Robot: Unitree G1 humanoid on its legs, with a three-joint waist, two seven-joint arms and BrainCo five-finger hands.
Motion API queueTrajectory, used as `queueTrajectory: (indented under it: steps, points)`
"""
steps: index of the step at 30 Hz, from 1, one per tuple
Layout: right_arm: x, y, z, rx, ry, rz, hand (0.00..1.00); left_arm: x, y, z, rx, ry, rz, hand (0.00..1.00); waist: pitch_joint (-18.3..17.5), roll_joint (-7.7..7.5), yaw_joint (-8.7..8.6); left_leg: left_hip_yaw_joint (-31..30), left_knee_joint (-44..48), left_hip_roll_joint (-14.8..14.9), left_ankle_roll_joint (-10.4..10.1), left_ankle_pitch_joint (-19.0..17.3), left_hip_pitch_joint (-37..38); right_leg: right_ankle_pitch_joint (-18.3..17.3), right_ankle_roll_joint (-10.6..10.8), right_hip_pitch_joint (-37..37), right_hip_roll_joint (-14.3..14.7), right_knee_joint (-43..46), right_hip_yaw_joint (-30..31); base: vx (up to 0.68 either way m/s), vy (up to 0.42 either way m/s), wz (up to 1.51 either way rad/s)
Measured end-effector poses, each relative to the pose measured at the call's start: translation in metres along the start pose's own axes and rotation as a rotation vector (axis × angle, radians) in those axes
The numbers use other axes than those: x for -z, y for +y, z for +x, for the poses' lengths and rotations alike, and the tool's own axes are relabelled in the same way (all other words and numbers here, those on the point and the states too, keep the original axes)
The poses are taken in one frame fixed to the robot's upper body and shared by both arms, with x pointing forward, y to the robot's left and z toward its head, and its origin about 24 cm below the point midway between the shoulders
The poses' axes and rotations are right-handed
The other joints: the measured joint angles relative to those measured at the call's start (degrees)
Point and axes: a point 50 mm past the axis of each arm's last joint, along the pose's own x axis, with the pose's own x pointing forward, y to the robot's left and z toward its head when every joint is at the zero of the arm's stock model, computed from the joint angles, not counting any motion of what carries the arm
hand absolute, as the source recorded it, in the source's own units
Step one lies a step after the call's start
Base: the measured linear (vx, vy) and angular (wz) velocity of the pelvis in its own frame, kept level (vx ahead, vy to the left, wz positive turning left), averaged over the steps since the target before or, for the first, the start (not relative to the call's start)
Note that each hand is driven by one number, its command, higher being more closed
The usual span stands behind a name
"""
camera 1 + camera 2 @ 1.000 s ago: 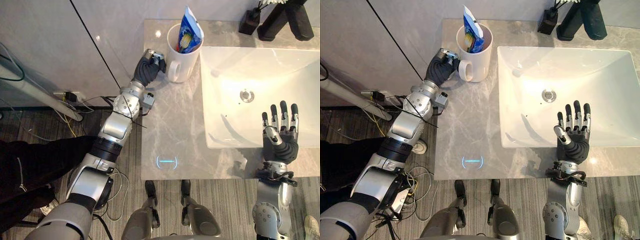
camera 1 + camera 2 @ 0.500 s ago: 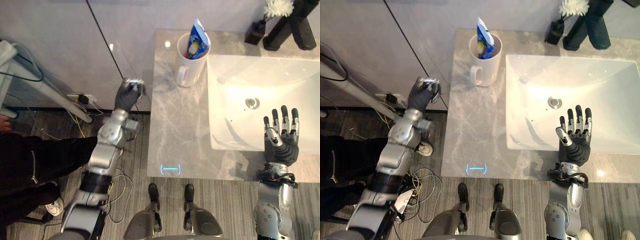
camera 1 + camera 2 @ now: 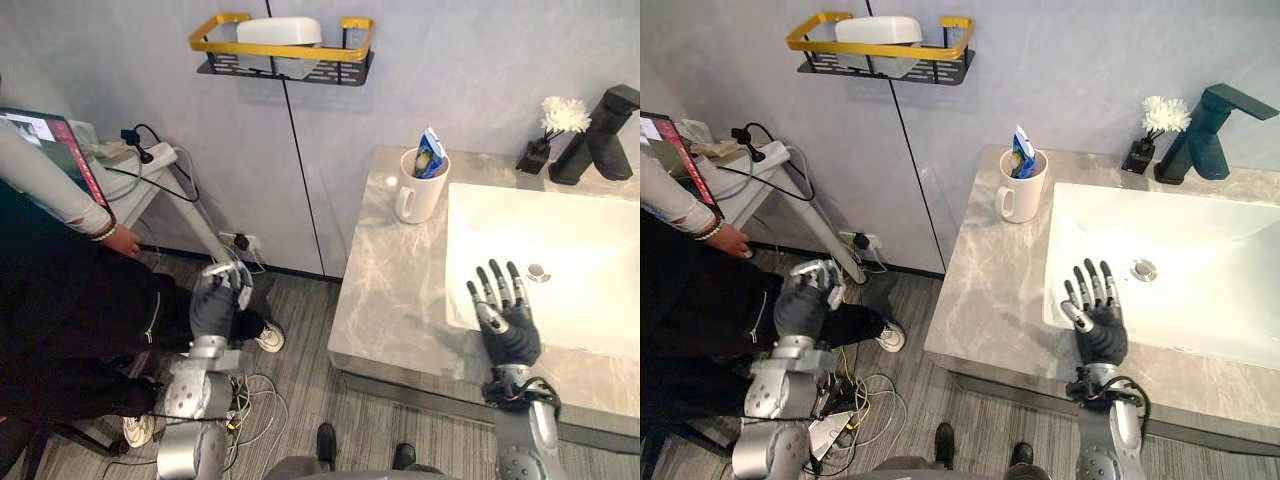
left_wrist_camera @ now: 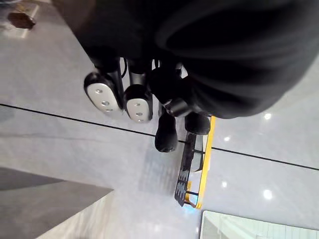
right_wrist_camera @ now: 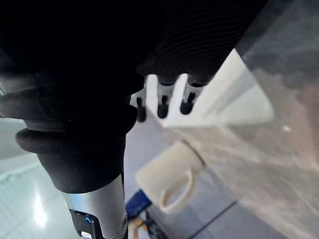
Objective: Organize washtable
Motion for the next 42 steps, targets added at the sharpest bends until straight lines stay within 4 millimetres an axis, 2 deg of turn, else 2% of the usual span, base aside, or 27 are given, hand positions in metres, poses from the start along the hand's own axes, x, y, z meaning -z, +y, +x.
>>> queueTrajectory:
  steps: [4,10,15,21,30,42]
  points:
    - [0.018,0.01,-0.012,-0.062,0.095,0.043,0.0,0.013,-0.017,-0.009,0.087,0.064,-0.045,1.0,-1.0,-1.69,-0.07,0.09,0.0,0.03,-0.19,-0.14,-0.06,-0.02,0.03,-0.07,0.02,0.01,0.09,0.0,0.0,0.0]
    - [0.025,0.014,-0.02,-0.092,0.147,0.063,0.0,0.018,-0.028,-0.012,0.152,0.092,-0.066,1.0,-1.59,-2.78,-0.3,1.55,0.02,0.09,0.08,0.01,0.04,0.0,0.07,-0.52,-0.05,0.25,1.08,0.02,0.008,-0.07]
    - [0.025,0.015,-0.02,-0.099,0.147,0.065,0.0,0.023,-0.034,-0.013,0.179,0.118,-0.101,1.0,-1.58,-3.06,-0.34,3.39,0.04,0.41,0.23,-0.15,-0.04,0.0,0.07,-1.93,0.06,1.1,3.26,0.01,0.009,-0.21]
    - [0.025,0.014,-0.02,-0.061,0.127,0.082,0.0,0.033,-0.037,-0.013,0.195,0.166,-0.113,1.0,-1.41,-3.49,-1.65,5.27,0.06,0.67,0.0,-0.67,0.25,0.07,0.12,-2.43,0.27,1.12,4.88,0.01,0.01,-0.16]
    - [0.011,-0.002,-0.022,0.039,0.061,0.035,0.0,0.029,-0.04,-0.006,0.216,0.144,-0.104,1.0,-1.4,-3.85,-1.87,6.34,0.32,0.8,0.15,-1.25,0.93,0.1,0.18,-2.36,0.39,1.07,6.38,0.03,0.01,-0.08]
    - [0.006,-0.007,-0.023,0.089,0.033,-0.002,0.0,0.026,-0.042,-0.001,0.228,0.125,-0.102,1.0,-1.4,-3.9,-2.37,6.43,0.34,0.82,0.02,-1.49,1.23,0.12,0.21,-2.12,0.39,1.05,6.57,0.0,0.001,0.0]
